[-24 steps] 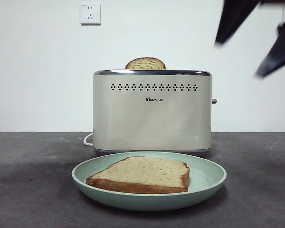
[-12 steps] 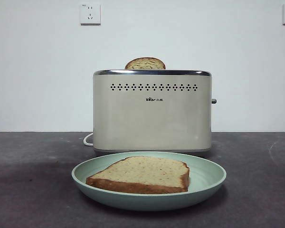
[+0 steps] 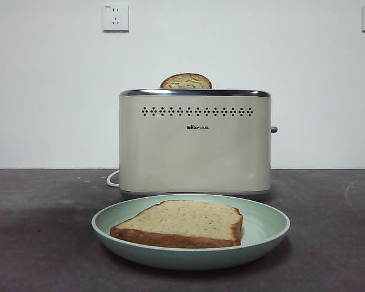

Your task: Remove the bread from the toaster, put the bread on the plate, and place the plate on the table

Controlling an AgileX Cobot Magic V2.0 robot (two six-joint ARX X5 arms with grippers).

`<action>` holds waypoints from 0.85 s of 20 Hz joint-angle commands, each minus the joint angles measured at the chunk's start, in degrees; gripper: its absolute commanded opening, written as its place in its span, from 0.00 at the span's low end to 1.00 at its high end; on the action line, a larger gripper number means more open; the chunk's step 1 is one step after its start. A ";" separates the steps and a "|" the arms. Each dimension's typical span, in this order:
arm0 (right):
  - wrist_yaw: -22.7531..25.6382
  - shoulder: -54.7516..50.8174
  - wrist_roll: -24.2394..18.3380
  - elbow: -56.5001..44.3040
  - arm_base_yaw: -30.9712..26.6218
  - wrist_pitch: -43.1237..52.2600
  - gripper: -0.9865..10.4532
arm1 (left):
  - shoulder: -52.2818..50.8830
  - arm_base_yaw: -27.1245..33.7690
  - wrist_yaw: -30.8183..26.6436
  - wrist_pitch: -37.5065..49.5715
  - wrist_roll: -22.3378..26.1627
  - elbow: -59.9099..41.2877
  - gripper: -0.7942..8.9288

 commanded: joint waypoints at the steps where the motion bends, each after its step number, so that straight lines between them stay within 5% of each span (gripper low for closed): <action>1: 0.15 -0.28 -0.04 -0.07 0.07 -0.02 0.09 | -0.13 -0.17 -0.13 0.09 0.63 0.15 0.08; 9: 0.17 -0.39 -0.07 -0.07 0.07 -0.02 0.09 | -0.13 -0.15 -12.24 -0.33 0.35 0.15 0.08; 17: 0.15 -0.39 -0.07 -0.07 0.07 -0.02 0.09 | 0.02 -0.15 -12.17 -0.50 0.59 0.15 0.08</action>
